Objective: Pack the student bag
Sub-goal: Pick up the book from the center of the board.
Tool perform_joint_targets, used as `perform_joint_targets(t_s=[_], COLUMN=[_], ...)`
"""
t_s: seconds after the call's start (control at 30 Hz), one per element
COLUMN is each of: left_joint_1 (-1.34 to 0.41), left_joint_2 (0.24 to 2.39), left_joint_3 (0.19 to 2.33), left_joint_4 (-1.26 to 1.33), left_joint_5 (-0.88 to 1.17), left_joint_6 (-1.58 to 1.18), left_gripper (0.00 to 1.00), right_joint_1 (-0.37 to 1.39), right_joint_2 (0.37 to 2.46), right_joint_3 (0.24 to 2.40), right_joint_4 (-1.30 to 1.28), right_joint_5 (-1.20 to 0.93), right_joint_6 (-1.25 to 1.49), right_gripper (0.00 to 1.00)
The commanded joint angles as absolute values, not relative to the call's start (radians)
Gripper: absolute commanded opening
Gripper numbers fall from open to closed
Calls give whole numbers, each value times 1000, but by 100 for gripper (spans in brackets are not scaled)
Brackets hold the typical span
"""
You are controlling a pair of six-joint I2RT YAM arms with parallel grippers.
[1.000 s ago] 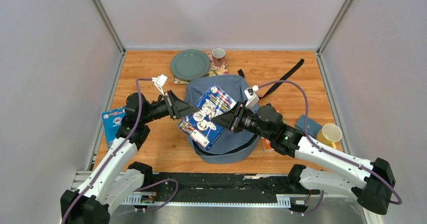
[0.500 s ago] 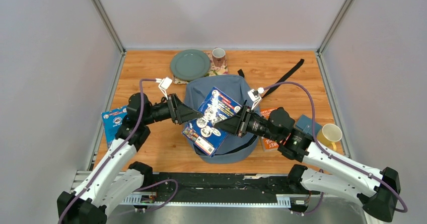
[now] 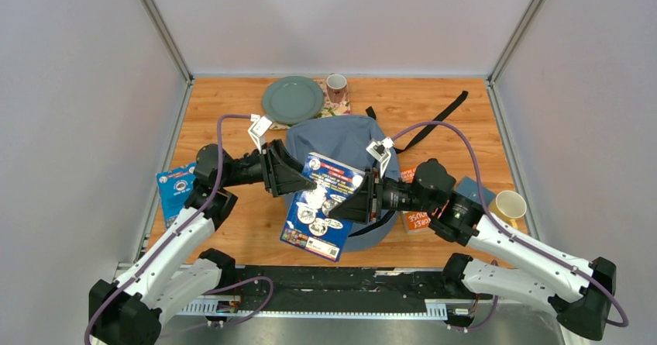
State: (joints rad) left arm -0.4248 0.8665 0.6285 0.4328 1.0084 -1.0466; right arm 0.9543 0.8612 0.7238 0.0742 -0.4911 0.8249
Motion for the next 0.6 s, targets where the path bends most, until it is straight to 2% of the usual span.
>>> perform_joint_targets(t_s=[0.0,0.2,0.27,0.37,0.4,0.47,0.5,0.57], left_joint_1=[-440,-494,-511,-529,-531,-532,-532,-532], left_joint_2=[871,890,894,896,888,884,877,867], left_joint_3=[635,647,655,670,673,675,681,701], left_joint_4=[543,537,535,505,494,451,428,299], left_joint_5=[1081,1095,1104,1117,1117,1105,1095,1057], left_joint_6=[-1077,-1054,-1037,-1005,-988,-970,-941,-884], left_gripper=[78,78,73,56,41,26,16,4], right_joint_1=[957,957,957,956,954,948,946,939], right_joint_2=[861,885,900,913,917,926,931,934], right_joint_3=[860,937,963,979,983,988,992,999], right_joint_4=[66,-99,-141,-195,-210,-225,-247,-271], right_joint_5=[-658,-677,-655,-611,-597,-566,-552,-502], right_joint_6=[698,575,536,511,509,502,499,494], right_gripper=[0,0,0,0,0,0,0,0])
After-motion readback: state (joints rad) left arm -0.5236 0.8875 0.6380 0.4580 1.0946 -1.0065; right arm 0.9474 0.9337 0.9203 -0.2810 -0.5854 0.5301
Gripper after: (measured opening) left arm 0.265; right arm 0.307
